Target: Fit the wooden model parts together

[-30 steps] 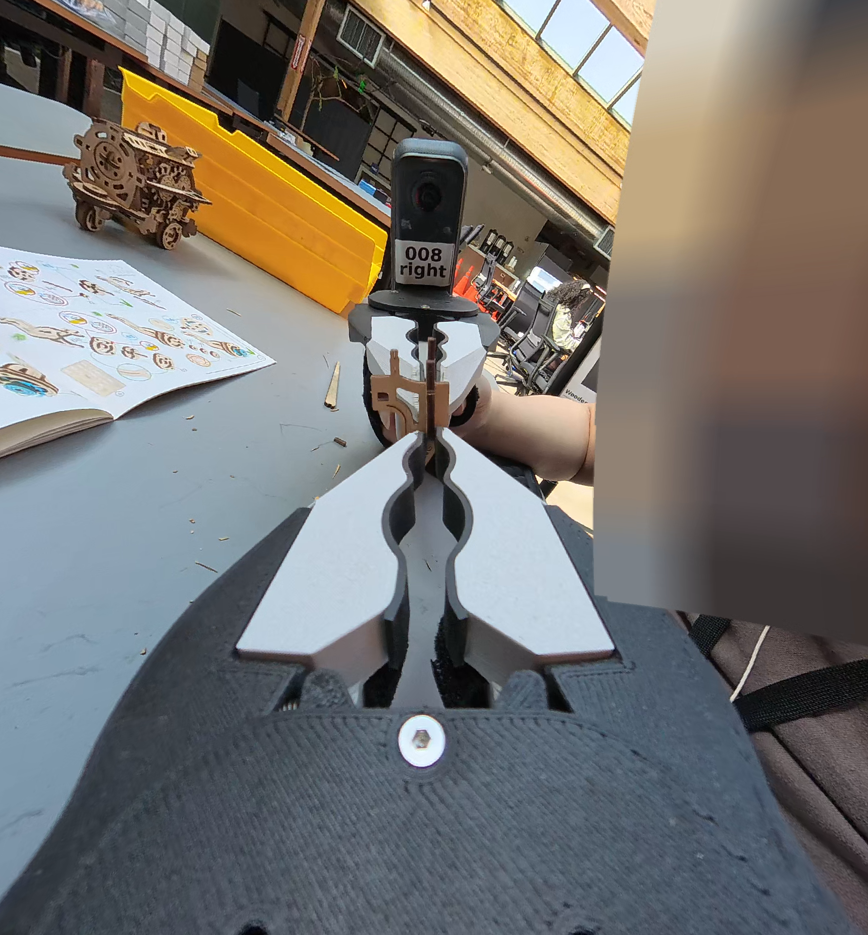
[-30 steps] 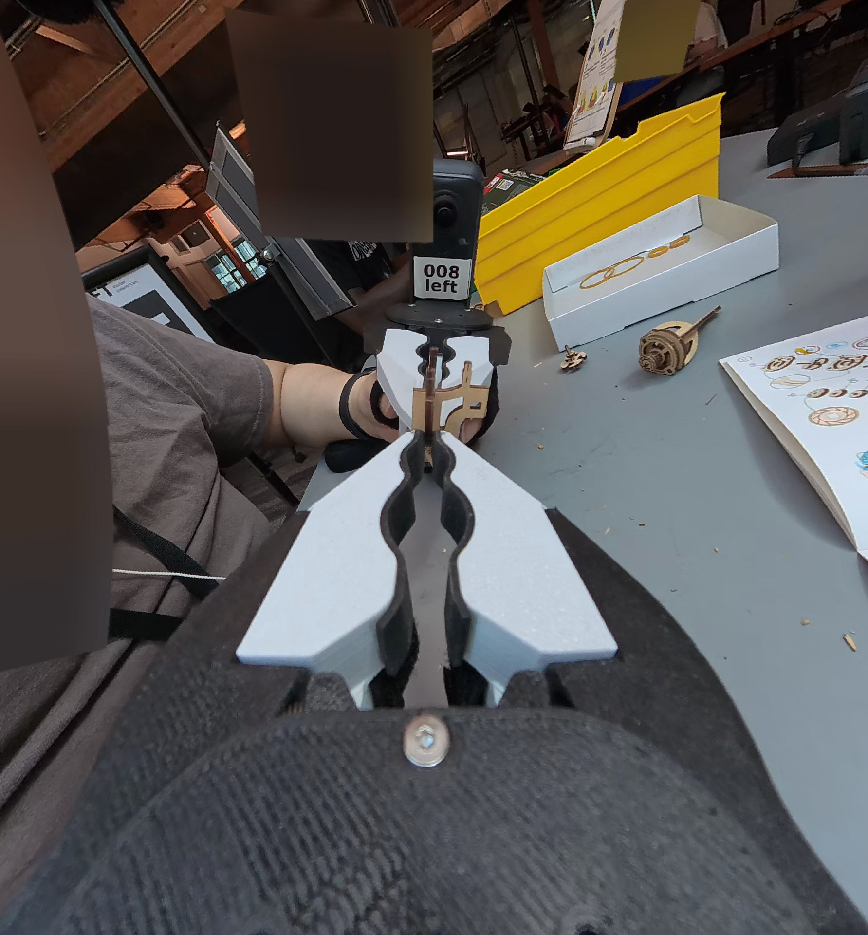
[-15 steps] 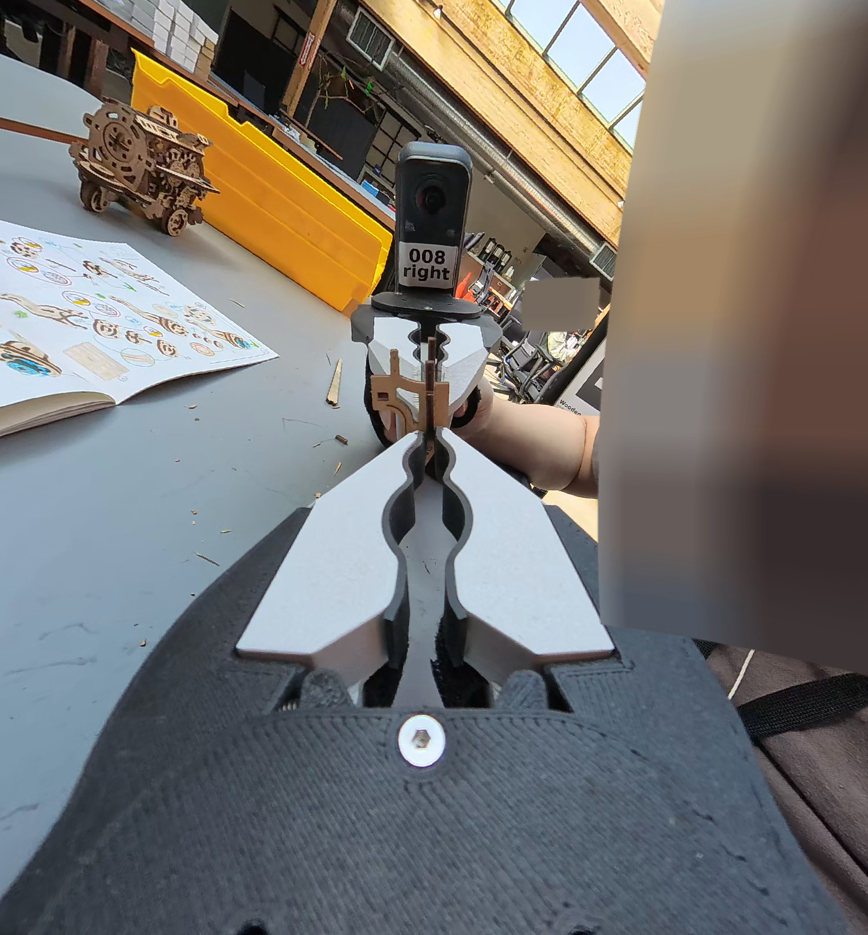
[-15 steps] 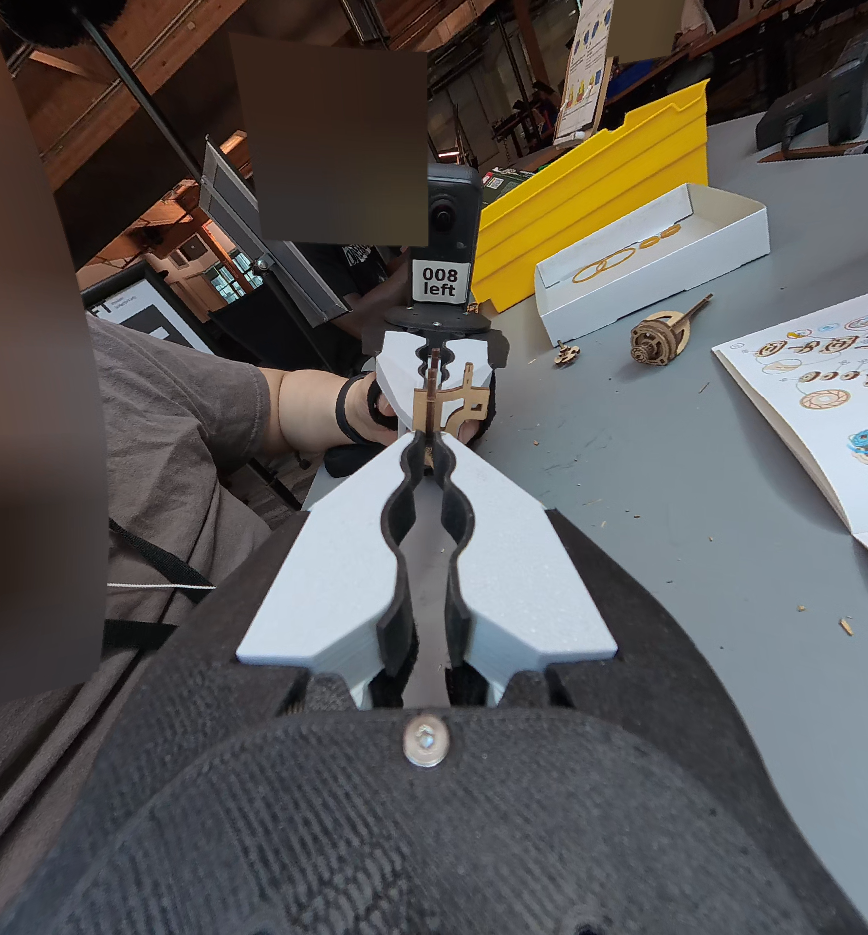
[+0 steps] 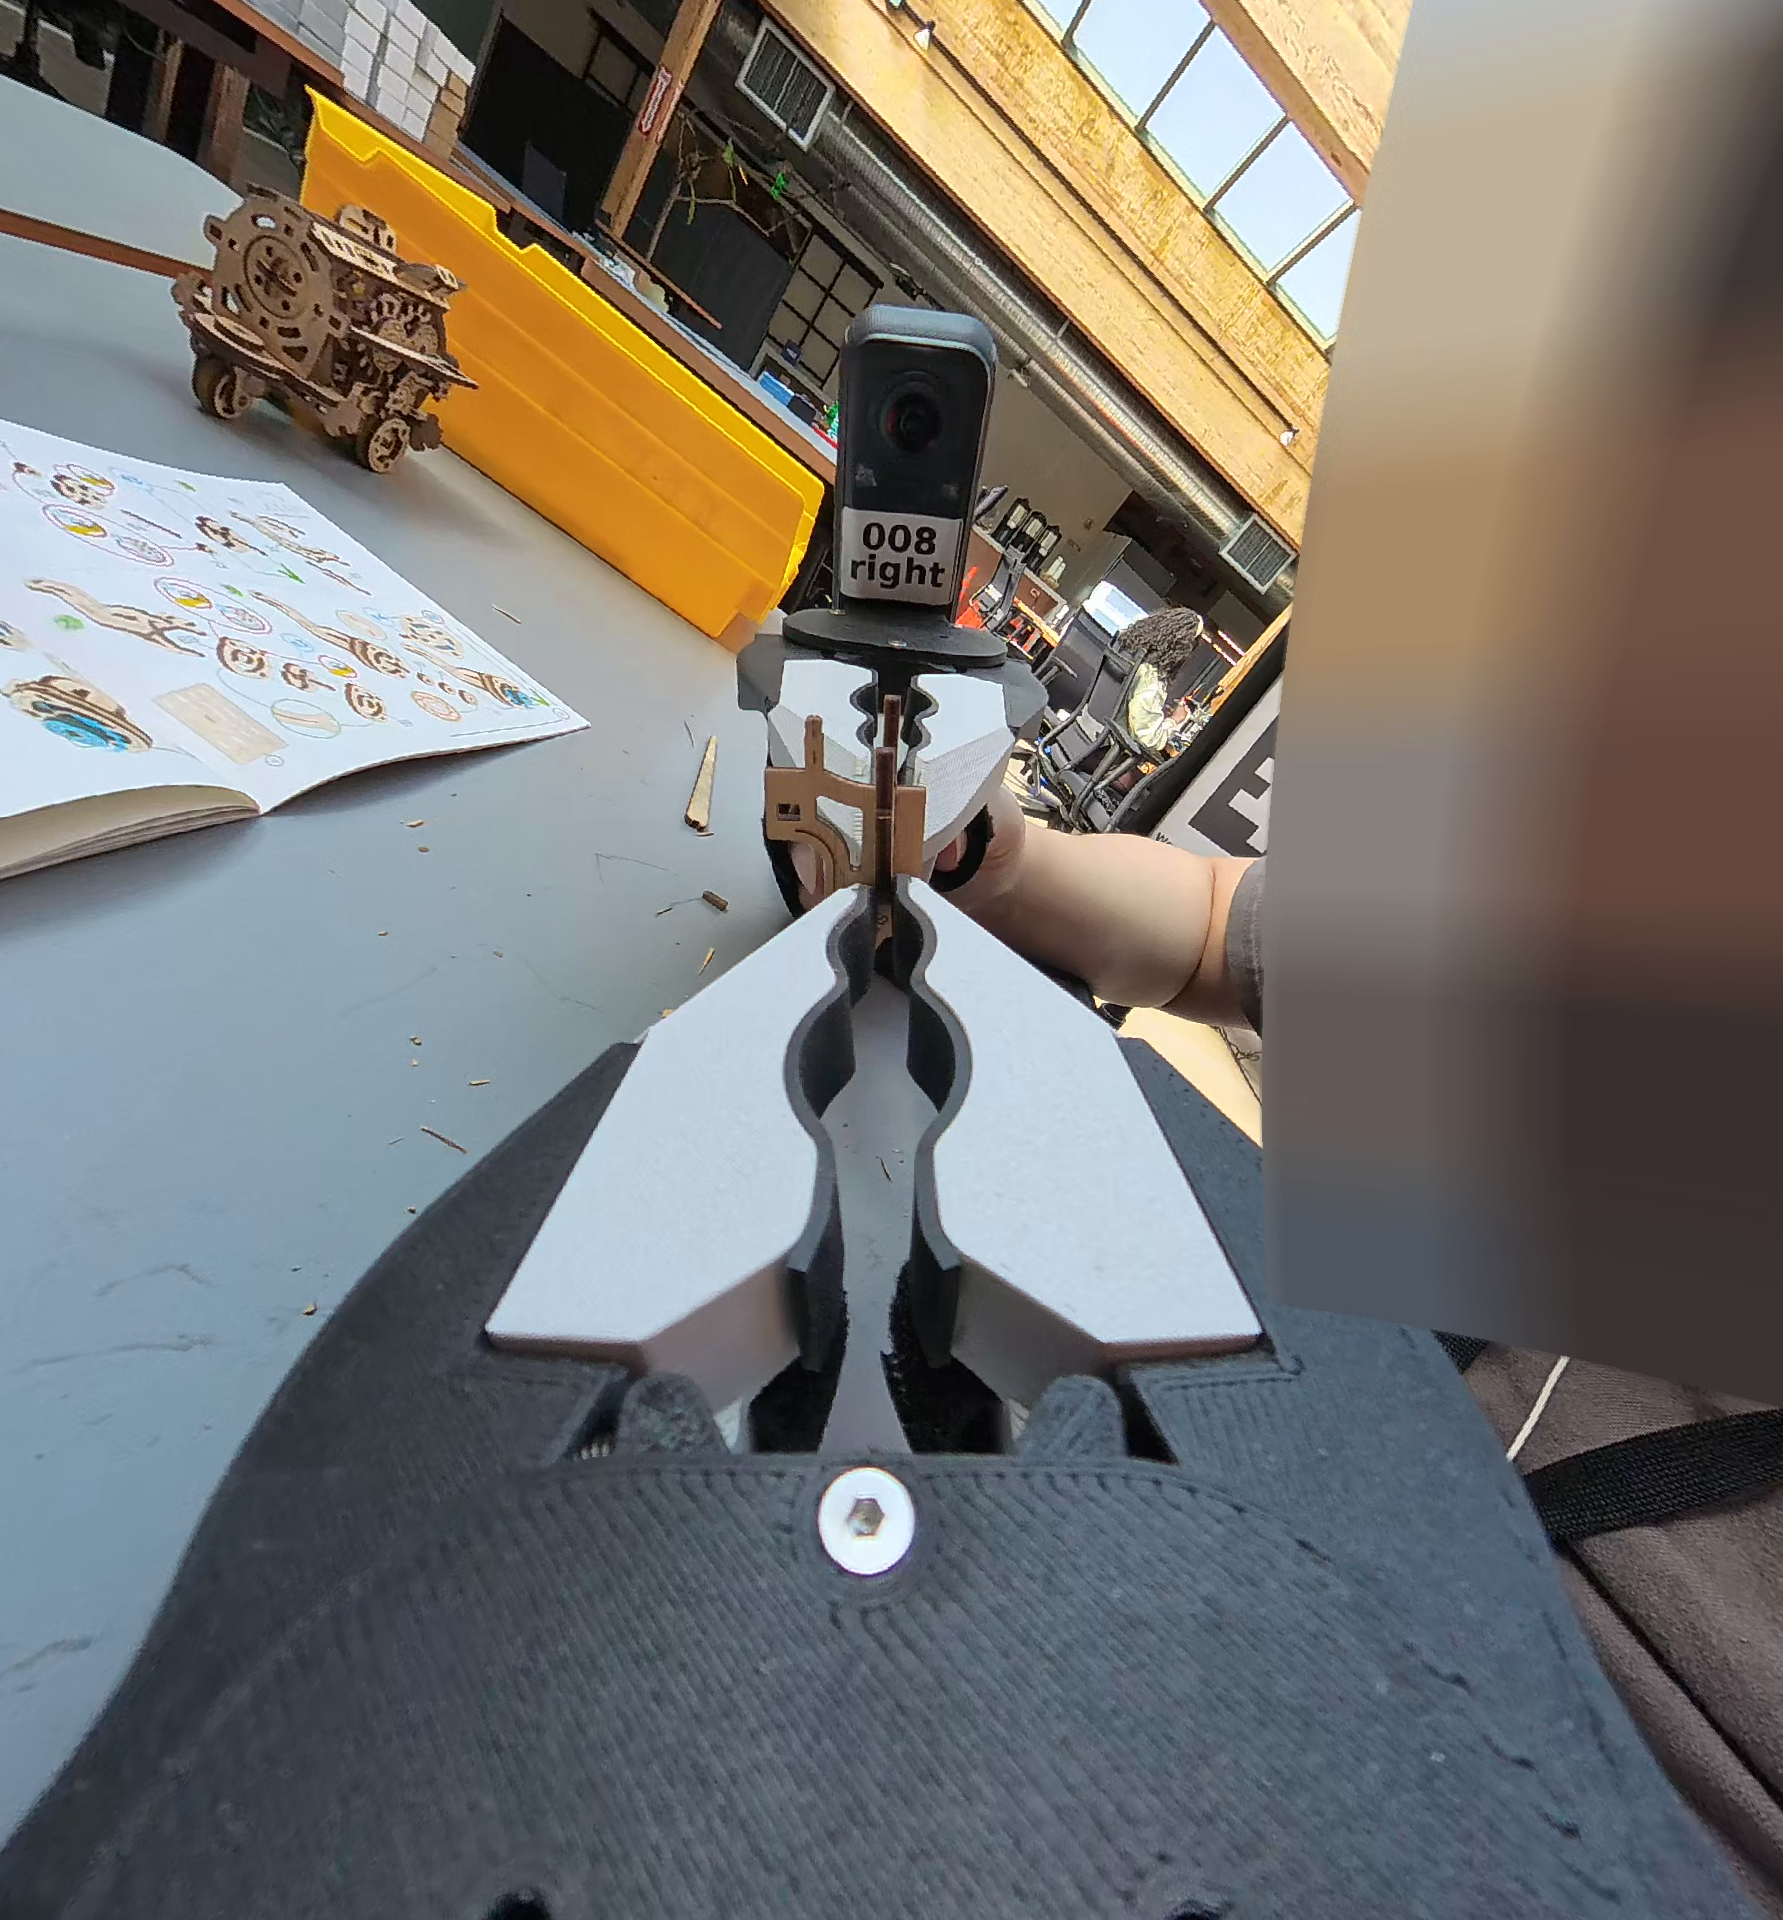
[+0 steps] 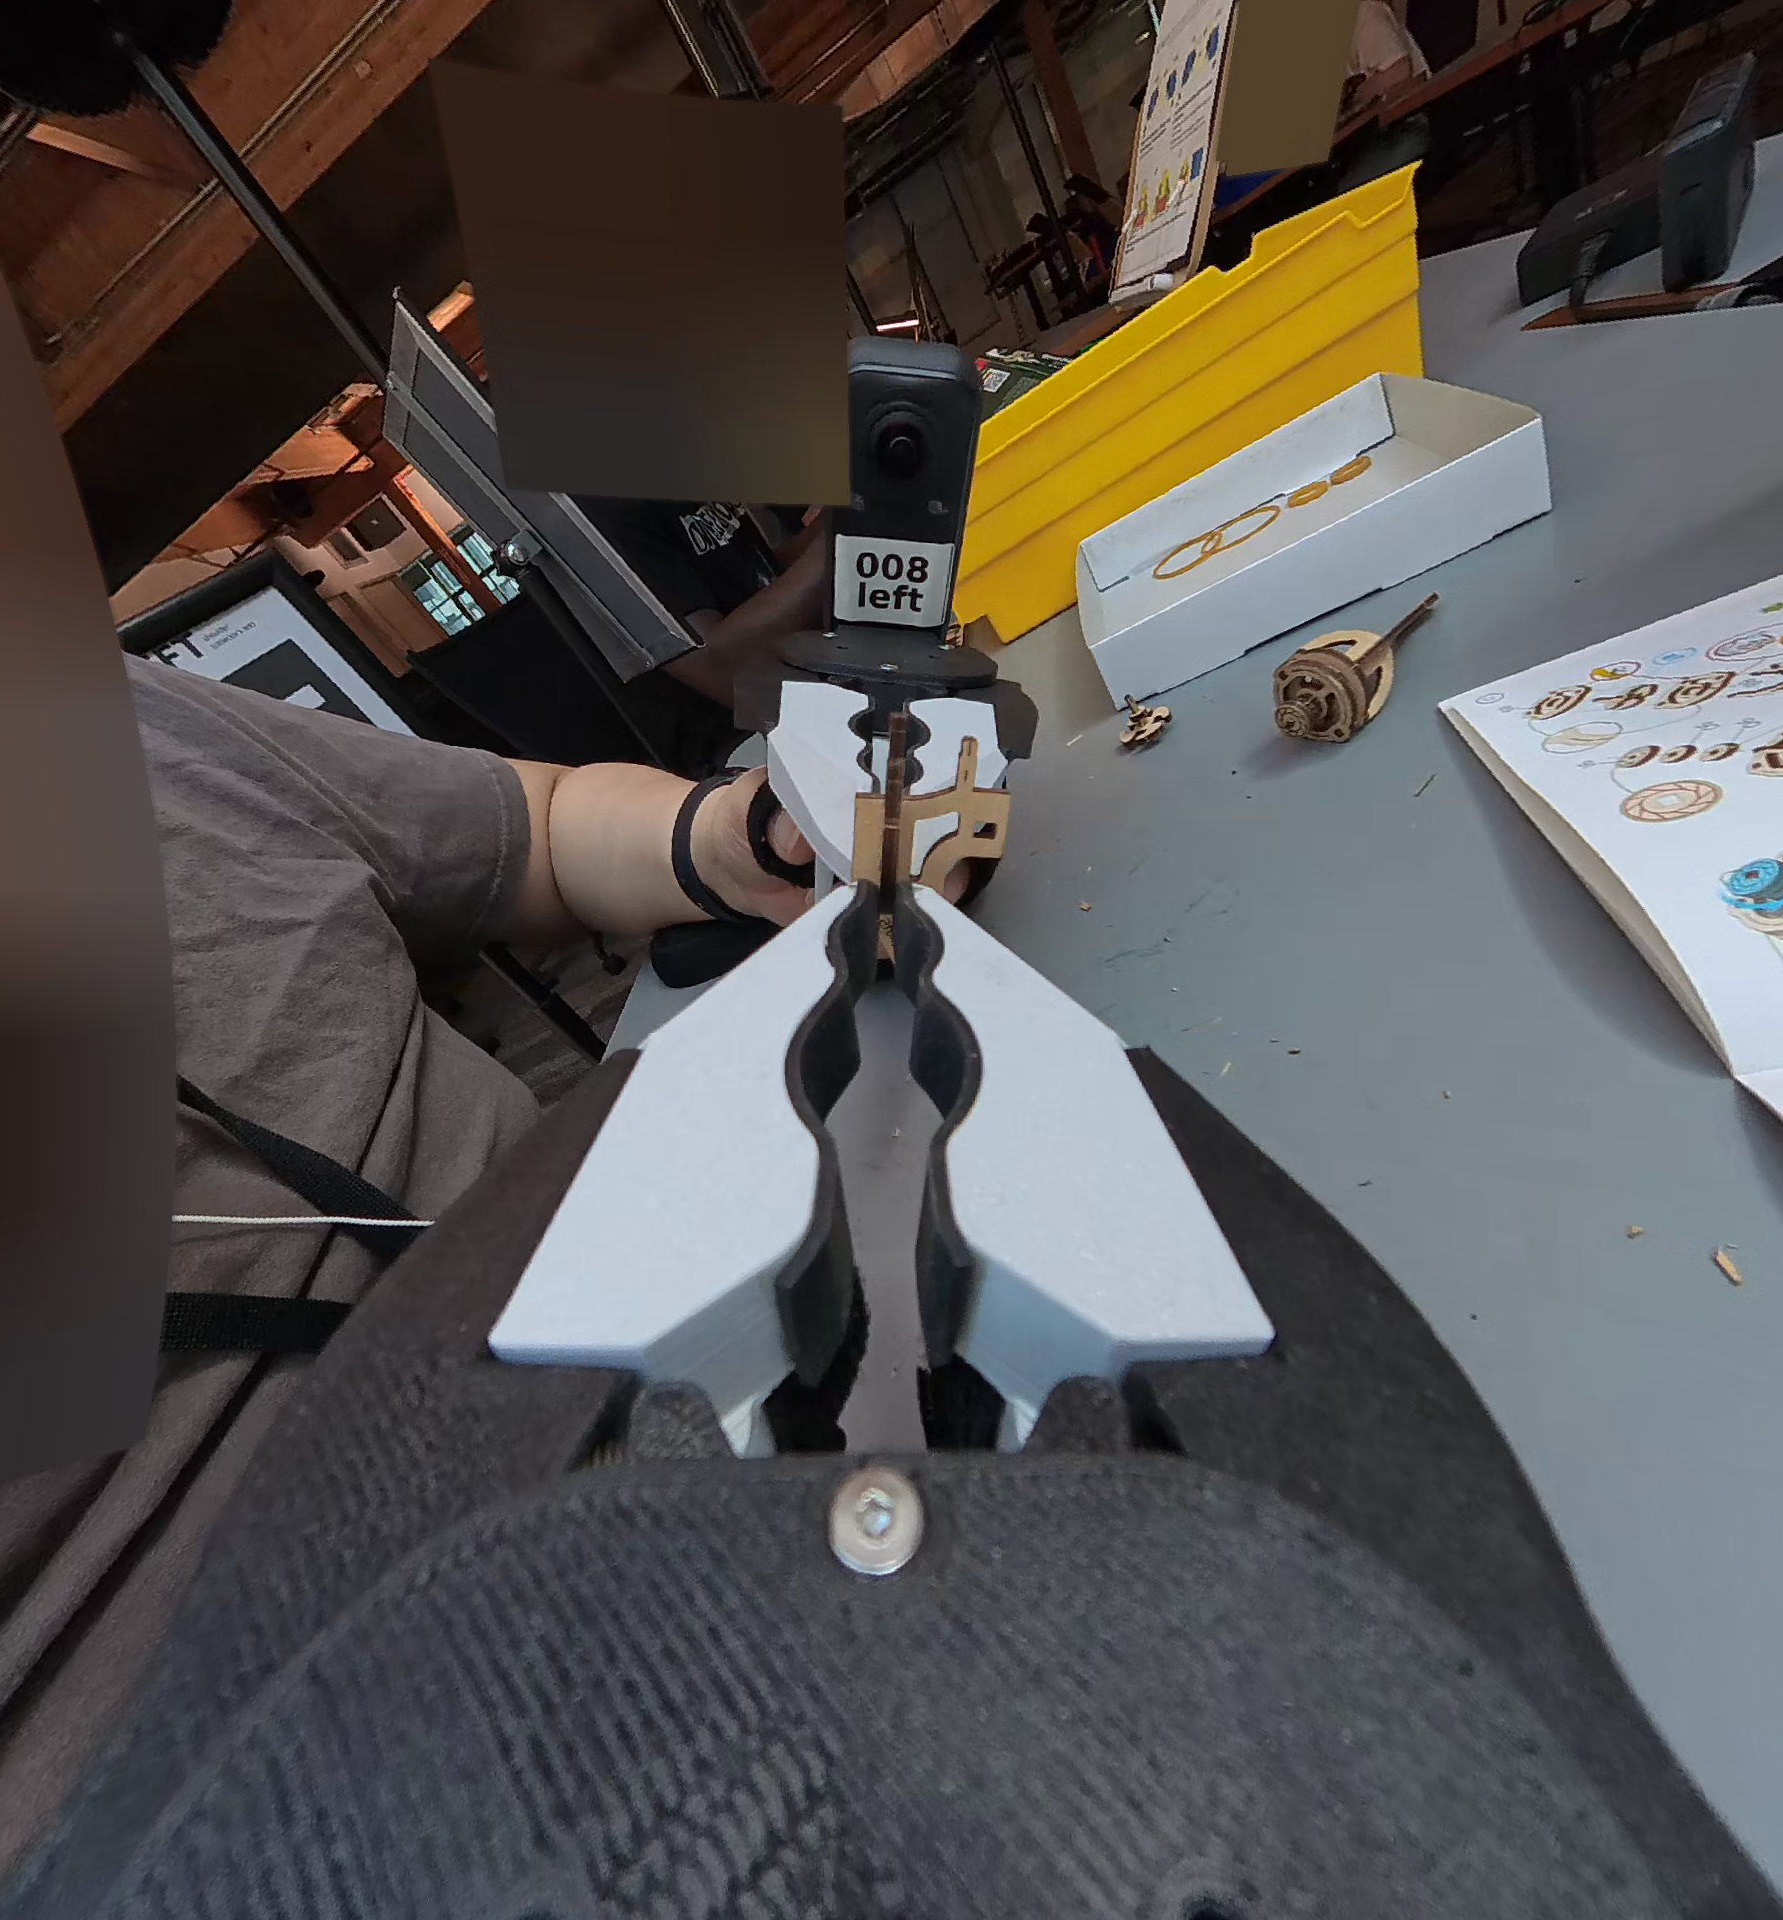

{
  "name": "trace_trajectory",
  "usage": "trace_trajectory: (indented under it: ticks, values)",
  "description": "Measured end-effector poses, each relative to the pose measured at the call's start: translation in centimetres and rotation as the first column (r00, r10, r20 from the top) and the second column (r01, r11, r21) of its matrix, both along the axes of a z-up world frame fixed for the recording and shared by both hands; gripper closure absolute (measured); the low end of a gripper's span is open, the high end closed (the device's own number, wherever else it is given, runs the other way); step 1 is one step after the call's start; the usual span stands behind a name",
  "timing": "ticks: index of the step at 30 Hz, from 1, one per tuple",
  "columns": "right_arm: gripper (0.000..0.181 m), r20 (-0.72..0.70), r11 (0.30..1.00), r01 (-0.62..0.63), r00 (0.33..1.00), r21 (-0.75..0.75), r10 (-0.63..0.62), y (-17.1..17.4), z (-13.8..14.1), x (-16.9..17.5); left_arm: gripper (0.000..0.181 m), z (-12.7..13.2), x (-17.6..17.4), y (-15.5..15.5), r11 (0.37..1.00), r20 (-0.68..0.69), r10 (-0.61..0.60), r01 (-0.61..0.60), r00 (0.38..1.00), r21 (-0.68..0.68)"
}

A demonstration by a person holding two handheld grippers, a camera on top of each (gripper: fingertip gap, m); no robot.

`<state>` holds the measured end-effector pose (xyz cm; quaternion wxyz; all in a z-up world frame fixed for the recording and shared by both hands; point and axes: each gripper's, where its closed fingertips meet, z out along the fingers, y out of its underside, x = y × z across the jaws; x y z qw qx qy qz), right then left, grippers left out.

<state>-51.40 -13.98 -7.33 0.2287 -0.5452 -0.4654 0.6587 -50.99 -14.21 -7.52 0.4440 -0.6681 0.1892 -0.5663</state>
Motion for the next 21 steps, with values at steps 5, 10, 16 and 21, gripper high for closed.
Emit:
trace_trajectory:
  ticks: [5, 10, 16, 21]
  values:
    - [0.179, 0.011, 1.0, -0.008, 1.0, -0.012, 0.008, -0.04, -0.19, -0.04, 0.181, -0.16, -0.02, 0.03, 1.0, 0.006, -0.007, 0.007, 1.0, -0.018]
    - [0.179, 0.019, 1.0, -0.005, 1.0, -0.01, 0.005, -0.01, -0.38, -0.12, 0.181, -0.34, -0.05, 0.11, 1.0, 0.005, -0.004, 0.004, 1.0, -0.031]
    - [0.179, 0.024, 1.0, -0.008, 1.0, -0.017, 0.008, -0.01, -0.52, -0.15, 0.181, -0.47, -0.04, 0.18, 0.999, -0.003, 0.002, -0.002, 1.0, -0.035]
    - [0.179, 0.027, 1.0, -0.004, 1.0, -0.006, 0.005, -0.01, -0.57, -0.17, 0.181, -0.53, -0.02, 0.2, 1.0, -0.015, 0.008, -0.009, 1.0, -0.028]
